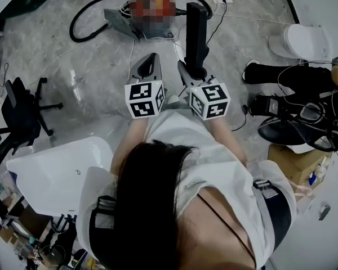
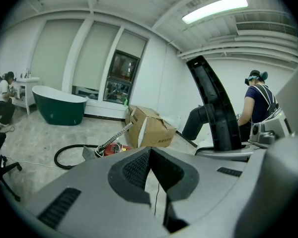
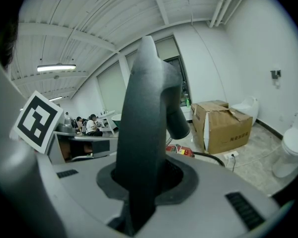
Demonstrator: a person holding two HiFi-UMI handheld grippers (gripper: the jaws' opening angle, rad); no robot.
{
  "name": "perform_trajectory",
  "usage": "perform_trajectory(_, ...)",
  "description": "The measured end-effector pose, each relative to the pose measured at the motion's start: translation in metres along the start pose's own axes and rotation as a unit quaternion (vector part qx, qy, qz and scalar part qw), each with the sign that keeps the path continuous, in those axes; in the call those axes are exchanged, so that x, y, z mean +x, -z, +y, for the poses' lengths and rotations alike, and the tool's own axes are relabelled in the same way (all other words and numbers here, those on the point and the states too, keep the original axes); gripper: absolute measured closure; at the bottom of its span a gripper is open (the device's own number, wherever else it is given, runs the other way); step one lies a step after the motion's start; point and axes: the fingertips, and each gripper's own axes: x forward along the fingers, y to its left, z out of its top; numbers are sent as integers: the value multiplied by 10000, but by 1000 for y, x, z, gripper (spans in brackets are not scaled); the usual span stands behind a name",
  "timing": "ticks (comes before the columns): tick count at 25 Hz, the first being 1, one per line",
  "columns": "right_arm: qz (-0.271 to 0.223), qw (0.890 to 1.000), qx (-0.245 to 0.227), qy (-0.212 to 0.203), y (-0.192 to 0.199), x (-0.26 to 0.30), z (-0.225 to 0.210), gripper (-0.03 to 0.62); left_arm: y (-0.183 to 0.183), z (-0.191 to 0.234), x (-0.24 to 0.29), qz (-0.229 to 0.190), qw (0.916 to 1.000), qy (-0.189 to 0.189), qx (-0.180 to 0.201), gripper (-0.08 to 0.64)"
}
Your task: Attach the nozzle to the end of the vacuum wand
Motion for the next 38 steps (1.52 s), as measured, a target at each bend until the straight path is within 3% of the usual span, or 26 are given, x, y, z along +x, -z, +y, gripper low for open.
perform_trajectory(25, 37, 9998, -169, 44, -26, 48, -8, 509, -33, 27, 37, -94, 9997, 83, 203, 558)
perform_trajectory(30, -28, 10000, -28, 36, -22, 54, -13, 509, -30, 33, 44, -115, 9997, 65, 182, 557)
perform_trajectory(38, 17, 9998, 159, 143, -45, 86, -4, 509, -53, 65, 57, -22, 9998, 148, 155, 558)
